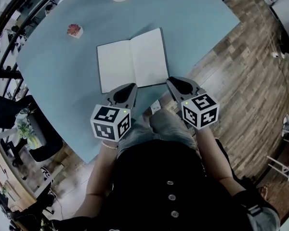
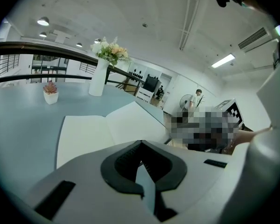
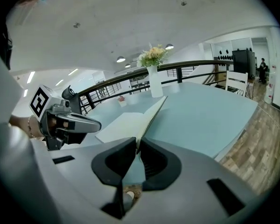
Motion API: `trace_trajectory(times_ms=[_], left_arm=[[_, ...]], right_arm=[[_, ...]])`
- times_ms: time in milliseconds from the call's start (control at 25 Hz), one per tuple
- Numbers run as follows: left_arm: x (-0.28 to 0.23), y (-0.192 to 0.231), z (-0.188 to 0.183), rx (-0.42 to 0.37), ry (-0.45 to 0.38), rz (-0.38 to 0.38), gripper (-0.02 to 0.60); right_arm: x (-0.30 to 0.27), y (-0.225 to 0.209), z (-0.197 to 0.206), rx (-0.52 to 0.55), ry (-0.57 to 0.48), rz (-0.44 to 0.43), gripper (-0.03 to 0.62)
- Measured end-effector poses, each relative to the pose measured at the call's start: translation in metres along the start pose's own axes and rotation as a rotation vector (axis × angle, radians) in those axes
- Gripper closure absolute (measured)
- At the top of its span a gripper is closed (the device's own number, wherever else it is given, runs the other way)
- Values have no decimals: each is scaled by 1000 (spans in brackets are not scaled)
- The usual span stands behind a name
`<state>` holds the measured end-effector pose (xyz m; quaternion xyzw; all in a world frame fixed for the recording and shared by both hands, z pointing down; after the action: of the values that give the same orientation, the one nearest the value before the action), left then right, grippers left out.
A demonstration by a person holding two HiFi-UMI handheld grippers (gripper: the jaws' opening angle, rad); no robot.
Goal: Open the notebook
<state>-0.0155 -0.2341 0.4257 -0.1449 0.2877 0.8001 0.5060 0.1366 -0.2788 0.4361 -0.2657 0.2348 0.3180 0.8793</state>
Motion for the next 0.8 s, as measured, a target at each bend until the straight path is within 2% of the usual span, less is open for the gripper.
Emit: trace_trajectory(times_ms=[520, 800], left_arm=[[-22, -10, 6, -10, 49, 11, 565], [-32, -14, 10, -20, 84, 22, 565]], right_arm=[[-11, -32, 29, -77, 42, 40, 551], [-17, -42, 40, -85, 58, 58, 549]])
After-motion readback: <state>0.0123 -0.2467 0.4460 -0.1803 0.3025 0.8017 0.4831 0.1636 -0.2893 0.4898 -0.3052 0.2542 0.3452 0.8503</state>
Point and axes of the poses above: the fingertips, and each gripper's own axes: x backward along the fingers, y to its left, z out of its underside, the point moved 3 cm from there along x, backward along the fingers, and after that the axes turned 5 degrees about -x, right-handed, at the moved point
